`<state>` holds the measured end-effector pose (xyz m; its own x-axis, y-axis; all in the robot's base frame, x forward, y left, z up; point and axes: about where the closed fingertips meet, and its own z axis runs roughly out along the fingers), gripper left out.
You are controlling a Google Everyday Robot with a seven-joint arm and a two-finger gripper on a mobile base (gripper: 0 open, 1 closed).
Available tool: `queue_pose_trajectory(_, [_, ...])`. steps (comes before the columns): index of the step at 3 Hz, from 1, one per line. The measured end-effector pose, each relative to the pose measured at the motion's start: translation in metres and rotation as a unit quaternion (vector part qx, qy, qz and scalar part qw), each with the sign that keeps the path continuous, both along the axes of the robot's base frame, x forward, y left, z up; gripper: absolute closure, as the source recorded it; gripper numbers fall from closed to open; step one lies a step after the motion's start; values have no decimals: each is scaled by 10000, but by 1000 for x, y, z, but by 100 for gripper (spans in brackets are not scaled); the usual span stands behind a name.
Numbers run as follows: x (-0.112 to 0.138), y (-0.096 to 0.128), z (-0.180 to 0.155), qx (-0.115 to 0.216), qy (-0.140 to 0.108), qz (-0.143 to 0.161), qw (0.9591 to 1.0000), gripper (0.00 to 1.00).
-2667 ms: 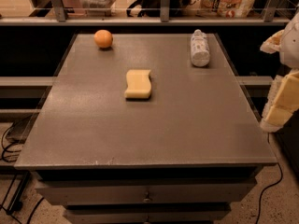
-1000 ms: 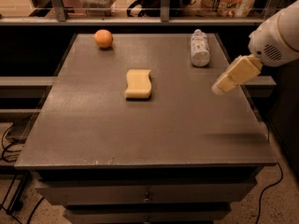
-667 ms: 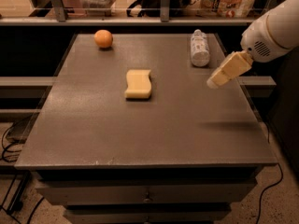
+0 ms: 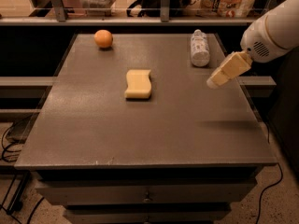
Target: Move blue plastic bottle near orange
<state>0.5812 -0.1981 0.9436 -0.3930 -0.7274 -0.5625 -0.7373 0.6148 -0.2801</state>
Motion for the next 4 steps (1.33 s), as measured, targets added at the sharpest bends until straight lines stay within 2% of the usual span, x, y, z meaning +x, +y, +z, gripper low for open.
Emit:
queue_pose_trajectory(1, [21, 11, -8, 276, -84, -225, 9993, 0])
queue_pose_trajectory(2, [56, 19, -14, 708, -235, -491, 9960, 0])
queue_pose_trajectory(3, [93, 23, -28, 1073, -261, -694, 9915, 0])
queue_pose_trajectory(4, [124, 27, -42, 1281, -199, -825, 9881, 0])
